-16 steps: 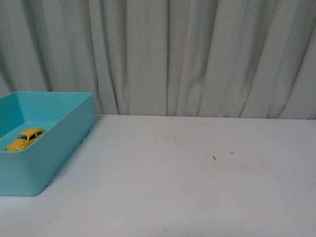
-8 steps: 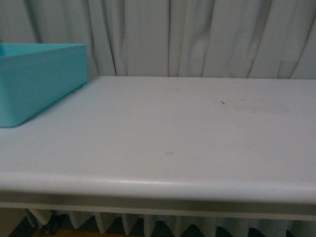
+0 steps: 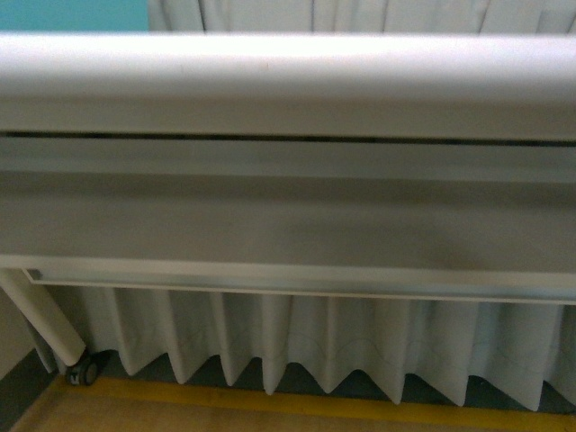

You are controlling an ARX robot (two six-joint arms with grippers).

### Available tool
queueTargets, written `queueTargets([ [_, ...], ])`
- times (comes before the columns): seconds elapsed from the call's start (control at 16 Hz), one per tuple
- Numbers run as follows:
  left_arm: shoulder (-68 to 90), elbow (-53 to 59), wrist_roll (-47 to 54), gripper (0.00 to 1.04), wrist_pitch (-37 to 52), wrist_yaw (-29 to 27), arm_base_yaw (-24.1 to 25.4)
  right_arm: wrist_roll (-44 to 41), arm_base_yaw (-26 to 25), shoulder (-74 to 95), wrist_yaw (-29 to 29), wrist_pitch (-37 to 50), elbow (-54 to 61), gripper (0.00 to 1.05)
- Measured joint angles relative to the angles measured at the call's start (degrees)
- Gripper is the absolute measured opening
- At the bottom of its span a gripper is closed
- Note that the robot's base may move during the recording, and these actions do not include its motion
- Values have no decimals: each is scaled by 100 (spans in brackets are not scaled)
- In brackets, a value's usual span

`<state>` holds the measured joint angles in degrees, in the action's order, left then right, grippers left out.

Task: Wind up and store yellow beetle toy

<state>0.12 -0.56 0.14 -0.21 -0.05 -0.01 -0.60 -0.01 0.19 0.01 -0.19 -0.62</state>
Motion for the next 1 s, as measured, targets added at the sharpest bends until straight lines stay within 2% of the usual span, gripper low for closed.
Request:
queueTargets([
  [1.0,0,0,2,98,-4,2,0,0,0,0,2,-7,0,98],
])
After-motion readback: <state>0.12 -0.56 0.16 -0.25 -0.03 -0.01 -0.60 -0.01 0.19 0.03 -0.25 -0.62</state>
